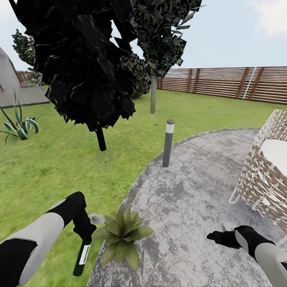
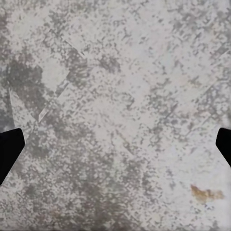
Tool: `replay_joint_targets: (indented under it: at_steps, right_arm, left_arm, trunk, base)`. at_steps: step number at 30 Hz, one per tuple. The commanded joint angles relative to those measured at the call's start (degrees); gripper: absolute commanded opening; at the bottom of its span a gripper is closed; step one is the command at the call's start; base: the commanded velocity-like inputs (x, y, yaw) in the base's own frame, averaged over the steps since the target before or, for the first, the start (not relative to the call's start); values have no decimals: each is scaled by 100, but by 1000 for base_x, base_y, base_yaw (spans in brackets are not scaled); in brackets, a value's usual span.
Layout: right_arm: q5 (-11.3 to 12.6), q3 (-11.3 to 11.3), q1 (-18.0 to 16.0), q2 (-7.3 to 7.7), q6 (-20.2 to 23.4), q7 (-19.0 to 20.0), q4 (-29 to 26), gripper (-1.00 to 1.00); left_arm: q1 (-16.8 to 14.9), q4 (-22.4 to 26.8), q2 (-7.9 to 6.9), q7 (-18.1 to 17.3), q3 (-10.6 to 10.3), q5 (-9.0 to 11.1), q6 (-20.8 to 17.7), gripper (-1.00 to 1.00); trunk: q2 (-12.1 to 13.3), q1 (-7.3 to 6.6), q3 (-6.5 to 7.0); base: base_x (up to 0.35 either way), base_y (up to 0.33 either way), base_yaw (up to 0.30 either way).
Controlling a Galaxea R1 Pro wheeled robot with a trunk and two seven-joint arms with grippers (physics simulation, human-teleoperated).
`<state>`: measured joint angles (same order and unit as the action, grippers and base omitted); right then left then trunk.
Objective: Pick up the pesticide atomizer in the garden and spray insectifuge to fully cover both potted plants in the garden.
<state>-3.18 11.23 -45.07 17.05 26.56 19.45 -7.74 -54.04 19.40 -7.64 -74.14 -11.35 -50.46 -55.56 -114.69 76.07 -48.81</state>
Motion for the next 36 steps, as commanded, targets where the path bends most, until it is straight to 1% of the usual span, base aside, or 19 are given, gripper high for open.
replay_joint_targets:
  at_steps: [1, 11, 26, 32, 36]
  right_arm:
    - [-32, 38, -2, 0, 33, 24, -9, 100]
    - [-31, 38, -2, 0, 27, 18, -8, 100]
    - [-34, 38, -2, 0, 25, 15, -5, 100]
    - [-34, 38, -2, 0, 25, 15, 0, 100]
    - [-32, 38, -2, -1, 25, 15, 1, 100]
  left_arm:
    - [-1, 11, 0, -55, 2, -52, -52, -100]
    - [-1, 2, 0, -48, 9, -48, -52, -100]
    - [-1, -152, 1, -60, 1, -44, -45, -100]
    - [-1, -158, 25, -71, -2, -31, -51, -100]
    - [-1, -156, 44, -60, -3, -38, -48, -100]
  trunk:
    - [-44, 22, -32]
    - [-445, 241, -296]
    - [-445, 241, -312]
    - [-445, 241, -312]
    - [-445, 241, -312]
  base:
    - [0, 0, 0]
    - [0, 0, 0]
    - [0, 0, 0]
    - [168, 59, -2]
    - [20, 5, -154]
